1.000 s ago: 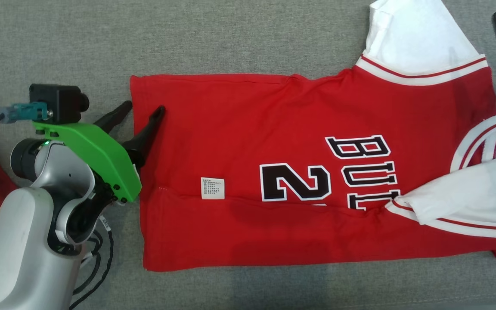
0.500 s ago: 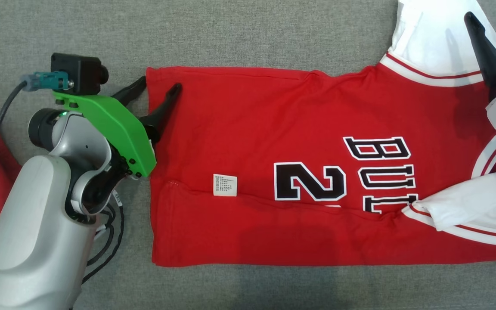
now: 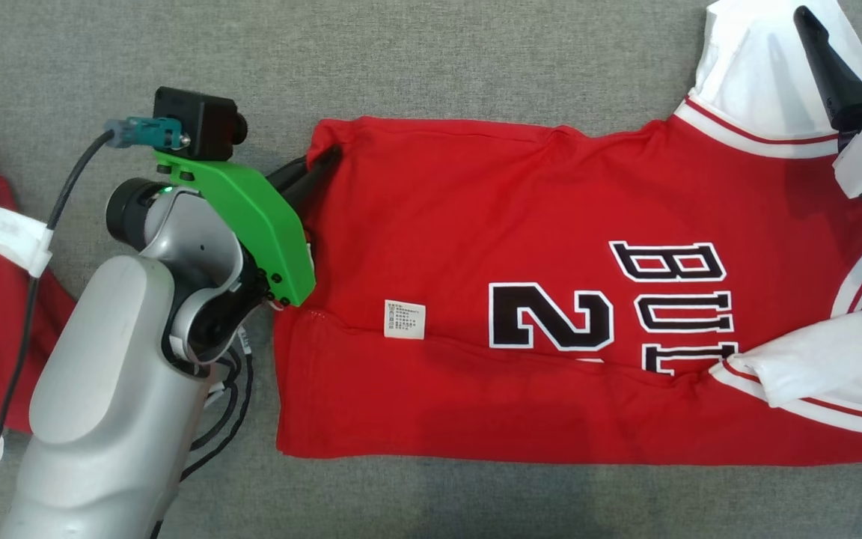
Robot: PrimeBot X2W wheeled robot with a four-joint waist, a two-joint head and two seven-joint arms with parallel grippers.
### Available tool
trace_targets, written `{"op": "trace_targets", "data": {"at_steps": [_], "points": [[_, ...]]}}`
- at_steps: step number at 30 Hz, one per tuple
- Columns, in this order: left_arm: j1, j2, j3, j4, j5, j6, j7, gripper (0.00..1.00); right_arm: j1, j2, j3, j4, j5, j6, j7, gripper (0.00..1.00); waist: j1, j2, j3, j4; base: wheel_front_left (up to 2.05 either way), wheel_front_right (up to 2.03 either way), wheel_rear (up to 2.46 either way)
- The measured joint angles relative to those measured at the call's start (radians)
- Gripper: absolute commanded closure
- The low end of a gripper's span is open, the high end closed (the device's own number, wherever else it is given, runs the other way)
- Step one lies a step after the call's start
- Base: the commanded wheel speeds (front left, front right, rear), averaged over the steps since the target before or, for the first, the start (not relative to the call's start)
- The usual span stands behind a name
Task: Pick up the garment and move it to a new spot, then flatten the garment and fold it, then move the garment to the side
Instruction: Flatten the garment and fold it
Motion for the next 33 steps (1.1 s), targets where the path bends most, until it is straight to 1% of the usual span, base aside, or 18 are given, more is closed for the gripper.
{"op": "trace_targets", "data": {"at_steps": [4, 8, 13, 21, 22, 23, 24, 26, 27, 28, 29, 31, 32, 33], "points": [[-0.015, -0.026, -0.029, 0.000, 0.000, -0.008, -0.012, 1.00, -0.032, -0.006, -0.016, 0.052, 0.004, -0.003, 0.030, 0.00, -0.0001, 0.0000, 0.004, 0.018, 0.00, 0.00, 0.00], [-0.027, -0.046, -0.060, -0.002, 0.000, -0.016, -0.020, 1.00, -0.070, -0.026, -0.028, 0.094, 0.002, -0.006, 0.051, 0.00, -0.0001, 0.0000, 0.011, 0.043, 0.00, 0.00, 0.00], [-0.042, -0.046, -0.077, -0.008, 0.007, -0.022, -0.033, 1.00, -0.113, -0.030, -0.012, 0.136, -0.006, -0.006, 0.081, 0.00, -0.0001, 0.0000, 0.027, 0.073, 0.00, 0.00, 0.00], [-0.060, -0.043, -0.082, -0.006, 0.018, -0.025, -0.066, 1.00, -0.146, 0.000, 0.003, 0.187, -0.011, -0.004, 0.080, 0.00, -0.0001, 0.0000, 0.051, 0.103, 0.00, 0.00, 0.00], [-0.062, -0.042, -0.082, -0.005, 0.018, -0.025, -0.066, 1.00, -0.151, 0.001, 0.005, 0.191, -0.011, -0.003, 0.080, 0.05, 0.0000, 0.0000, 0.051, 0.104, 0.00, 0.00, 0.00], [-0.064, -0.041, -0.083, -0.002, 0.018, -0.025, -0.066, 1.00, -0.154, 0.002, 0.006, 0.197, -0.011, -0.003, 0.080, 0.22, 0.0000, 0.0000, 0.051, 0.104, 0.00, 0.00, 0.00], [-0.065, -0.041, -0.084, 0.000, 0.018, -0.025, -0.070, 1.00, -0.158, 0.003, 0.007, 0.203, -0.011, -0.003, 0.079, 0.47, -0.0001, 0.0000, 0.051, 0.104, 0.00, 0.00, 0.00], [-0.065, -0.040, -0.085, 0.005, 0.018, -0.025, -0.074, 1.00, -0.164, 0.006, 0.007, 0.214, -0.011, -0.001, 0.078, 0.75, -0.0001, 0.0000, 0.051, 0.102, 0.00, 0.00, 0.00], [-0.065, -0.039, -0.085, 0.007, 0.018, -0.026, -0.075, 1.00, -0.166, 0.008, 0.007, 0.218, -0.011, 0.000, 0.077, 0.86, -0.0001, 0.0000, 0.050, 0.101, 0.00, 0.00, 0.00], [-0.066, -0.038, -0.085, 0.008, 0.018, -0.026, -0.077, 1.00, -0.168, 0.009, 0.007, 0.222, -0.011, 0.000, 0.074, 0.93, -0.0001, 0.0000, 0.050, 0.100, 0.00, 0.00, 0.00], [-0.066, -0.036, -0.085, 0.010, 0.018, -0.027, -0.078, 1.00, -0.171, 0.011, 0.008, 0.226, -0.011, 0.000, 0.074, 0.93, 0.0000, 0.0000, 0.050, 0.098, 0.00, 0.00, 0.00], [-0.066, -0.030, -0.083, 0.014, 0.018, -0.034, -0.082, 1.00, -0.178, 0.014, 0.014, 0.237, -0.012, 0.005, 0.069, 0.87, -0.0001, 0.0000, 0.048, 0.094, 0.00, 0.00, 0.00], [-0.066, -0.026, -0.081, 0.015, 0.018, -0.034, -0.085, 1.00, -0.182, 0.018, 0.018, 0.243, -0.013, 0.011, 0.066, 0.82, -0.0001, 0.0000, 0.047, 0.091, 0.00, 0.00, 0.00], [-0.066, -0.022, -0.077, 0.018, 0.018, -0.034, -0.087, 1.00, -0.183, 0.023, 0.021, 0.247, -0.013, 0.014, 0.065, 0.80, -0.0001, 0.0000, 0.046, 0.087, 0.00, 0.00, 0.00]]}}
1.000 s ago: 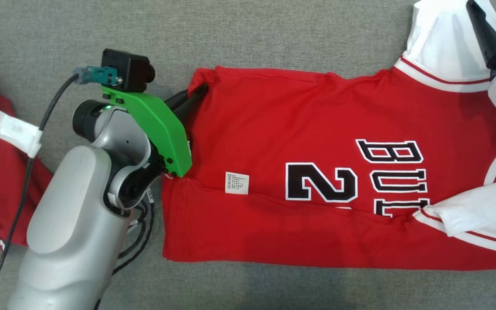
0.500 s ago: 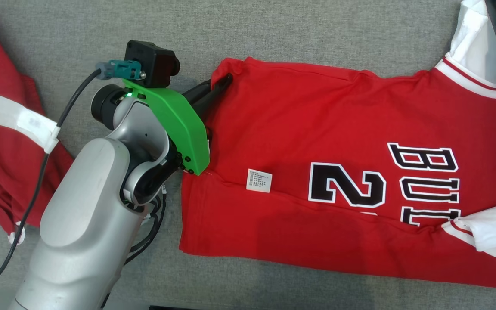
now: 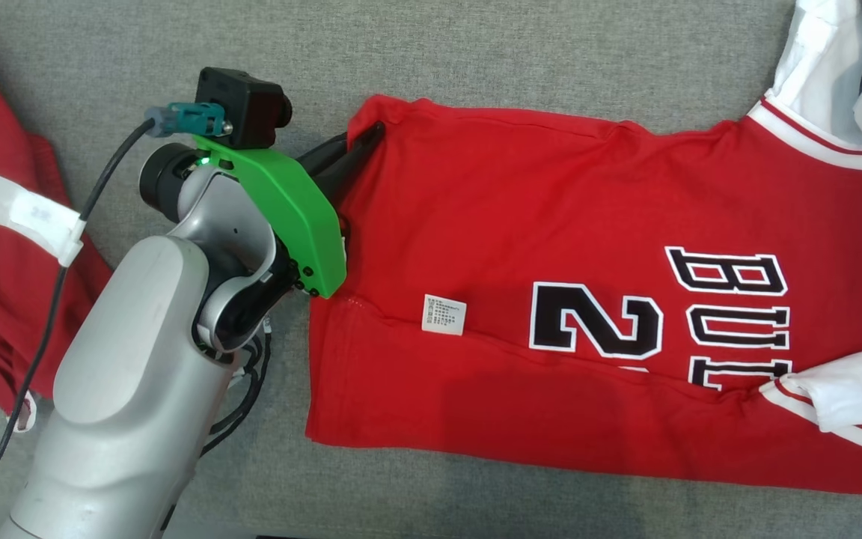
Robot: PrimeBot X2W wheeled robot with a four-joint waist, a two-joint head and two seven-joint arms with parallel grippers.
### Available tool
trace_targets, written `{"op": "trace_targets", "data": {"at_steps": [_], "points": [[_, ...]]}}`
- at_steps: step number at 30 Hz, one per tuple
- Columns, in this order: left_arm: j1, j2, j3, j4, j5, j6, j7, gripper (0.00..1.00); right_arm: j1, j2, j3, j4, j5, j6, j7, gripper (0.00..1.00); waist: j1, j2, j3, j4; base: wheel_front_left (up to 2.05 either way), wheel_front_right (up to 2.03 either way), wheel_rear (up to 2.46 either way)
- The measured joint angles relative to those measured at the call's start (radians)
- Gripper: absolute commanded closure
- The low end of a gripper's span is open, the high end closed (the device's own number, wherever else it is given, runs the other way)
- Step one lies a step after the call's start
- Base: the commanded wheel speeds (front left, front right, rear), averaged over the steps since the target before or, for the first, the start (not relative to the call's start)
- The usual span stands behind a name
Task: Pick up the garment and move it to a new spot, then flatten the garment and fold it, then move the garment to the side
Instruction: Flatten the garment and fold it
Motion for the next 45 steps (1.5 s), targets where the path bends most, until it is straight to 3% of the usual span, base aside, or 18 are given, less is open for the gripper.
{"op": "trace_targets", "data": {"at_steps": [3, 4, 12, 22, 37, 45], "points": [[0.000, 0.011, 0.006, 0.009, 0.000, 0.000, 0.000, 1.00, -0.001, 0.005, 0.006, 0.012, 0.000, 0.007, -0.004, 0.87, 0.0000, 0.0000, -0.006, -0.011, 0.00, 0.00, 0.00], [0.000, 0.014, 0.007, 0.013, 0.000, 0.000, -0.001, 1.00, -0.001, 0.006, 0.007, 0.017, 0.000, 0.010, -0.004, 1.00, 0.0000, 0.0000, -0.008, -0.015, 0.00, 0.00, 0.00], [0.000, 0.026, 0.021, 0.044, 0.000, 0.000, -0.022, 1.00, -0.002, 0.027, 0.011, 0.036, 0.000, 0.023, -0.044, 1.00, 0.0000, 0.0000, -0.029, -0.037, 0.00, 0.00, 0.00], [0.026, 0.038, 0.026, 0.089, -0.005, 0.000, -0.085, 1.00, 0.019, 0.025, -0.026, -0.006, 0.012, 0.048, -0.189, 1.00, 0.0000, 0.0000, -0.098, -0.063, 0.00, 0.00, 0.00], [0.155, 0.058, 0.059, 0.094, -0.011, 0.000, -0.184, 1.00, 0.260, 0.053, -0.040, -0.118, 0.075, 0.061, -0.302, 1.00, -0.0001, 0.0000, -0.216, -0.117, 0.00, 0.00, 0.00], [0.246, 0.072, 0.078, 0.064, -0.010, 0.000, -0.252, 1.00, 0.442, 0.087, -0.065, -0.219, 0.131, 0.042, -0.344, 1.00, -0.0001, 0.0000, -0.259, -0.158, 0.00, 0.00, 0.00]]}}
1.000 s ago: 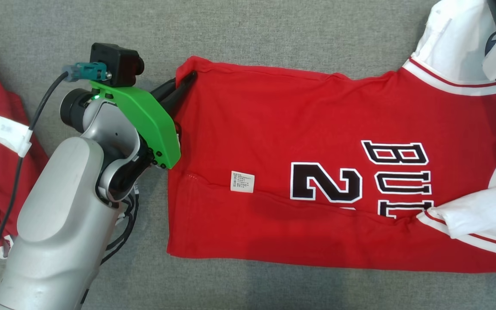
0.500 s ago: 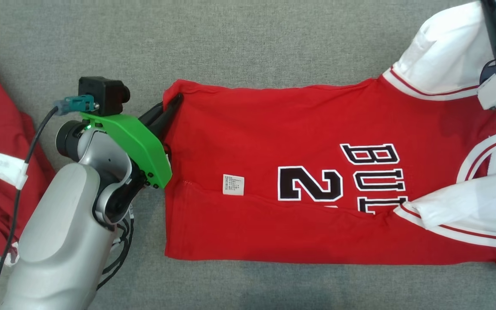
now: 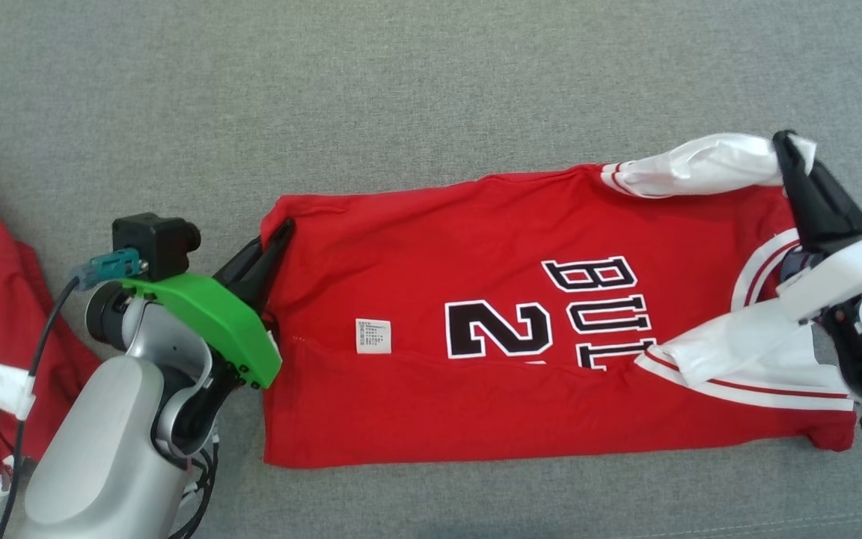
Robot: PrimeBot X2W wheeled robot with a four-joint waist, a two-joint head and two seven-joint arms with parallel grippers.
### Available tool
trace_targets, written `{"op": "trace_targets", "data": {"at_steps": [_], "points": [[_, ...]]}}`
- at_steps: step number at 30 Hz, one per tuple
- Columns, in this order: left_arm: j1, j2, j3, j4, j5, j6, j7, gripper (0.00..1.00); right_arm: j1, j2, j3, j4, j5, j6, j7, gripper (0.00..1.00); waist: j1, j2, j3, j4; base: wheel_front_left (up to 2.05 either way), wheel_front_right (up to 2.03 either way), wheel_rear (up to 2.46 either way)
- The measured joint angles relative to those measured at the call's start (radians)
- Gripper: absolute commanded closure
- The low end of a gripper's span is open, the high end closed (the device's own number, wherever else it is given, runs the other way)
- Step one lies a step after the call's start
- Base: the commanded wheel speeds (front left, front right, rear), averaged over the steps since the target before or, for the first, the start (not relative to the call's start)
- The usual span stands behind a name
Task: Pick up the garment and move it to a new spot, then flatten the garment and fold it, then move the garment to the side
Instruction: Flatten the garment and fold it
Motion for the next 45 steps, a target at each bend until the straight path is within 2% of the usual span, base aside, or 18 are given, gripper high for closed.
{"op": "trace_targets", "data": {"at_steps": [4, 11, 22, 31, 45], "points": [[0.047, 0.017, 0.024, -0.006, 0.000, 0.002, -0.033, 1.00, 0.092, 0.033, 0.006, -0.051, 0.022, -0.009, -0.013, 1.00, 0.0000, 0.0000, -0.015, -0.022, 0.00, 0.00, 0.00], [0.098, 0.040, 0.073, -0.021, 0.008, 0.037, -0.088, 1.00, 0.237, 0.073, 0.025, -0.122, 0.059, -0.027, -0.029, 1.00, 0.0000, -0.0001, -0.038, -0.062, 0.00, 0.00, 0.00], [0.167, 0.040, 0.079, -0.069, 0.002, 0.045, -0.138, 1.00, 0.328, 0.068, 0.010, -0.230, 0.063, -0.053, -0.064, 1.00, 0.0000, 0.0000, -0.052, -0.123, 0.00, 0.00, 0.00], [0.209, 0.044, 0.077, -0.114, 0.010, 0.045, -0.183, 1.00, 0.401, 0.053, 0.002, -0.290, 0.063, -0.070, -0.064, 1.00, 0.0000, 0.0000, -0.061, -0.131, 0.00, 0.00, 0.00], [0.278, 0.114, 0.034, -0.168, 0.075, 0.026, -0.226, 1.00, 0.444, 0.030, 0.006, -0.297, 0.054, -0.105, -0.042, 1.00, 0.0000, 0.0000, -0.053, -0.117, 0.00, 0.00, 0.00]]}}
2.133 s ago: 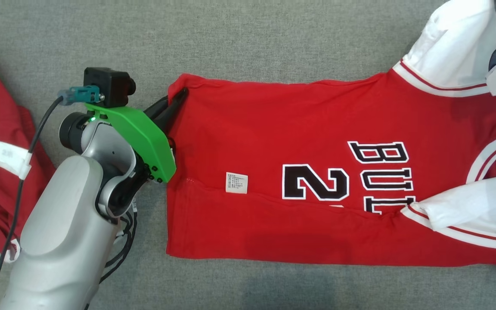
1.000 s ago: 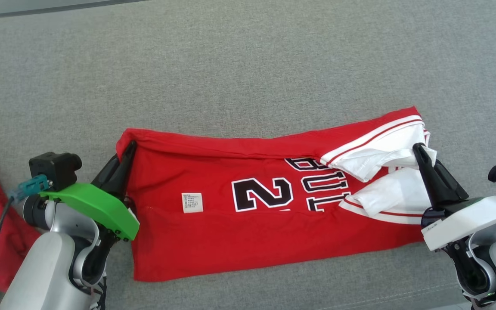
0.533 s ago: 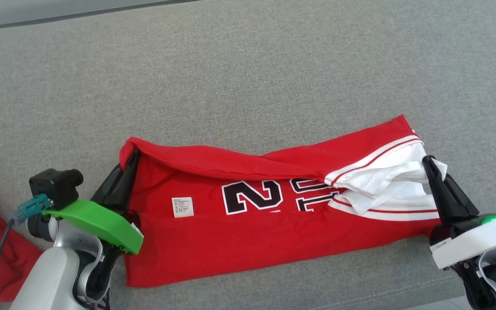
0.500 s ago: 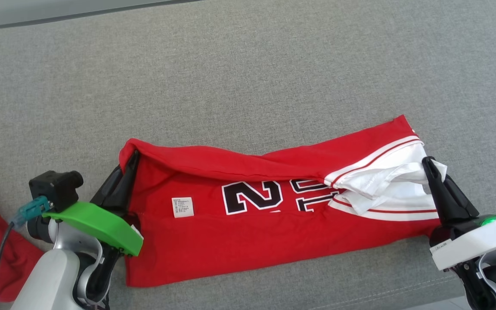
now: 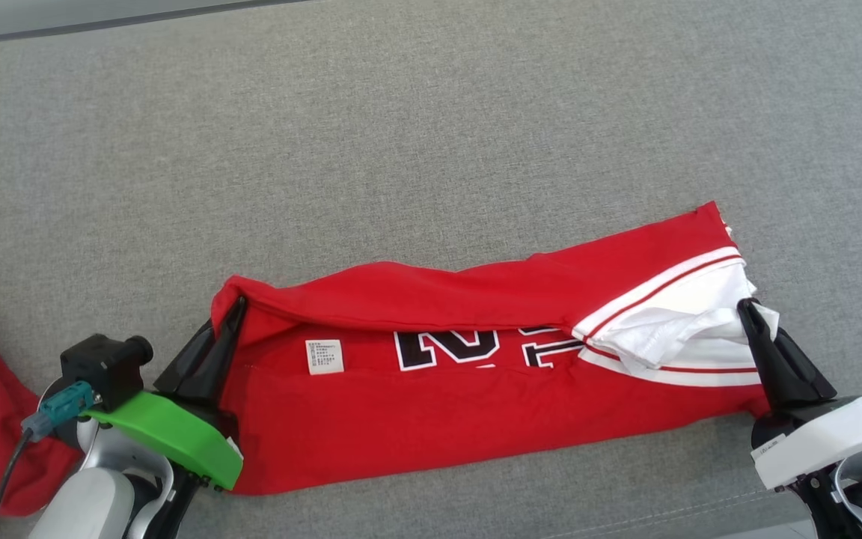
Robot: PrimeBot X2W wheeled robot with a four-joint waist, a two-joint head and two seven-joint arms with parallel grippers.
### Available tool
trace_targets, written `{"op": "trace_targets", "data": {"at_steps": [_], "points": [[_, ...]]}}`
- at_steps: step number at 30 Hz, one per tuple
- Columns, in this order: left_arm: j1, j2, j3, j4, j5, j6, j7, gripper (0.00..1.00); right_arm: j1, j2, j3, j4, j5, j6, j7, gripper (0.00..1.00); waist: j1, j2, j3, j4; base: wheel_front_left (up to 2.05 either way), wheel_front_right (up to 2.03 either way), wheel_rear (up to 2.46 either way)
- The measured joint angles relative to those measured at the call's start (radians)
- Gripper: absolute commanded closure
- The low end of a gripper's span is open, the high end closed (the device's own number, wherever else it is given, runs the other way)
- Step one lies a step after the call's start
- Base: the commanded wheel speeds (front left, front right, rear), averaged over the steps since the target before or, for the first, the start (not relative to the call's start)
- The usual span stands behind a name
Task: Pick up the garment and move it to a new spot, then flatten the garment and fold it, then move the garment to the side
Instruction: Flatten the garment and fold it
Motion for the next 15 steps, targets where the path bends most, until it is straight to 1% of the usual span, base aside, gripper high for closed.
{"op": "trace_targets", "data": {"at_steps": [9, 15], "points": [[0.058, 0.024, -0.011, -0.009, 0.016, -0.004, -0.024, 1.00, 0.005, 0.000, 0.005, 0.021, 0.001, 0.000, 0.006, 1.00, 0.0001, 0.0000, 0.002, 0.017, 0.00, 0.00, 0.00], [0.074, 0.026, -0.024, -0.009, 0.032, -0.005, -0.049, 1.00, 0.021, 0.000, -0.005, 0.020, 0.011, 0.000, 0.006, 1.00, 0.0000, 0.0000, 0.000, 0.021, 0.00, 0.00, 0.00]]}}
